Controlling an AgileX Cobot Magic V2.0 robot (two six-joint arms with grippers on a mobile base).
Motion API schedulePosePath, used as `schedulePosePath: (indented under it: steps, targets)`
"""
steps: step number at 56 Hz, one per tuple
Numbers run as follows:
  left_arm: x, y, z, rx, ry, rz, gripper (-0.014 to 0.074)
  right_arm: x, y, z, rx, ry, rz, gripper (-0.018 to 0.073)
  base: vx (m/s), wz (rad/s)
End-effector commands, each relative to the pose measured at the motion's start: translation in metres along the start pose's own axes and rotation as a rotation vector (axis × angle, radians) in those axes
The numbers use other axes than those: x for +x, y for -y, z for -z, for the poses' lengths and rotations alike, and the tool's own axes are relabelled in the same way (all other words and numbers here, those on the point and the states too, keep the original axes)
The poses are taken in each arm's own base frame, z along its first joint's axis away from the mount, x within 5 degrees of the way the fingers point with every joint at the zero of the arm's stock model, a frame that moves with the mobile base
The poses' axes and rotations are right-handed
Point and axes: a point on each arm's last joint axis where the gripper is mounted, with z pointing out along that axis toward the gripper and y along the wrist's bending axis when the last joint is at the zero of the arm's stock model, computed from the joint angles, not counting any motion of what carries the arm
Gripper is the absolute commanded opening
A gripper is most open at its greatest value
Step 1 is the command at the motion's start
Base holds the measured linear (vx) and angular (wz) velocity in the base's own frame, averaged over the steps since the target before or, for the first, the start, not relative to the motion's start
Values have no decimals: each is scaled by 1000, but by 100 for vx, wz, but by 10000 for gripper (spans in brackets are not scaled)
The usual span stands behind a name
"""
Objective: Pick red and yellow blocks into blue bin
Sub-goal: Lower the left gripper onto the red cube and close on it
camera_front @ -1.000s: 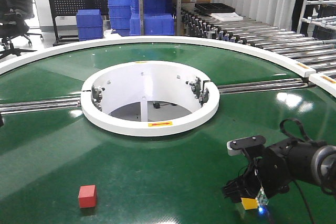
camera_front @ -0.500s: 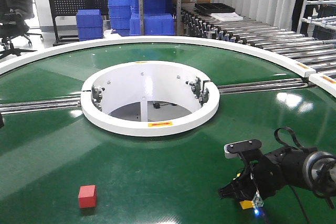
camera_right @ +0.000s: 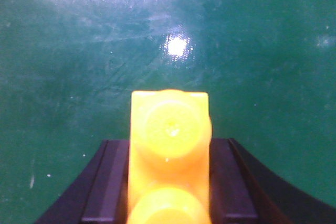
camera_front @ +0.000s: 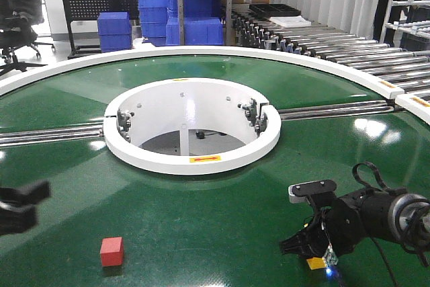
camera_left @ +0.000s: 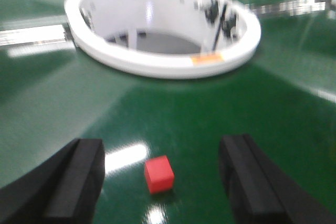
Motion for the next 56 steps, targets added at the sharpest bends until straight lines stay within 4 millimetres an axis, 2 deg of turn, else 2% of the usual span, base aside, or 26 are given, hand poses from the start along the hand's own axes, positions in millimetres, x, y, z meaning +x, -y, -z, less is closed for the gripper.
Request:
schedulePosePath:
  steps: [1,15,27,31,41,56]
  targets:
    - [-17,7,-21,21,41,4,575,-22,4,26,-3,122,-13,-11,0,0]
    - [-25,11,-104,30,-153,2,575,-22,4,26,-3,121,-13,-10,0,0]
    - [-26,12,-156,40,-311,-12,575,-21,4,26,-1,110,-11,-10,0,0]
    - [-20,11,-171,32,-360,-10,575,-21,4,26,0,109,-7,-10,0,0]
    - [-10,4,-196,-29,-436,-41,575,-21,4,26,0,108,-6,-10,0,0]
    - [15,0,-219,-66,-502,19,575,-21,4,26,0,108,-6,-10,0,0]
